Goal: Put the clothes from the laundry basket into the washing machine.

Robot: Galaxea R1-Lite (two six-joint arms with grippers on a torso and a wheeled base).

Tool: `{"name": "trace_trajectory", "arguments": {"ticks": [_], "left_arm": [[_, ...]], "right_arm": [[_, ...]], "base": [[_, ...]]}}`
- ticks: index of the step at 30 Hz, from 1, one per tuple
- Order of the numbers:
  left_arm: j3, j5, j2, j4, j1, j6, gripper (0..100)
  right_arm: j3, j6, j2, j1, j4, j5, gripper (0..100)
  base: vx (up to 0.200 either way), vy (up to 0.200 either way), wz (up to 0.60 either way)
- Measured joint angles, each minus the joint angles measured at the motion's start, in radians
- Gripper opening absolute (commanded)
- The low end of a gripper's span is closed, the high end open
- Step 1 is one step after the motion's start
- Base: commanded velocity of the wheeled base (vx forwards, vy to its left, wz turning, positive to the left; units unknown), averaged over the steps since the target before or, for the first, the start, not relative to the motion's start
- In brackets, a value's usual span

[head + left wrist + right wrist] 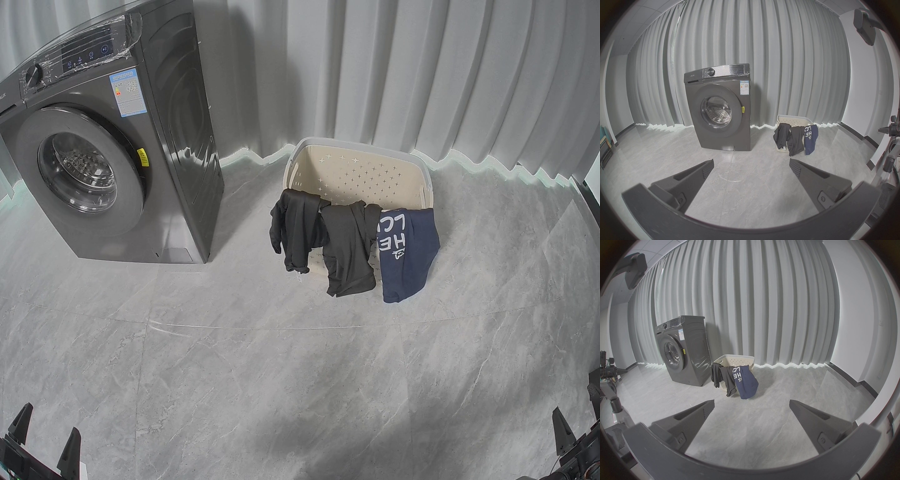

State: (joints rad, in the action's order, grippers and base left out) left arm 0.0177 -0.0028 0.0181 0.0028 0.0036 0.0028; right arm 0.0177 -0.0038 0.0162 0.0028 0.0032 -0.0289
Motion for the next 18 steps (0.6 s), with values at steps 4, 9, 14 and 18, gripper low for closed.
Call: {"name": "trace_trajectory", "arguments": {"ticks": [4,9,14,18], "left_arm": [[0.0,0.0,0.0,0.0,0.0,-0.001,100],[0.0,0.0,0.0,0.0,0.0,-0.001,100],[0.0,0.0,0.0,0.0,0.001,-0.002,100],[0.0,0.0,0.0,0.0,0.0,-0.003,100]], "right_arm": [[0.0,0.0,0.0,0.0,0.0,0.0,100],[0.0,0.0,0.0,0.0,0.0,0.0,100],[0.0,0.0,0.0,0.0,0.0,0.0,100],[0.0,0.0,0.0,0.0,0.0,0.0,100]], "base": [[0.2,0.0,0.0],[0.2,0.0,0.0],[0.2,0.0,0.0],[0.2,0.0,0.0]]}}
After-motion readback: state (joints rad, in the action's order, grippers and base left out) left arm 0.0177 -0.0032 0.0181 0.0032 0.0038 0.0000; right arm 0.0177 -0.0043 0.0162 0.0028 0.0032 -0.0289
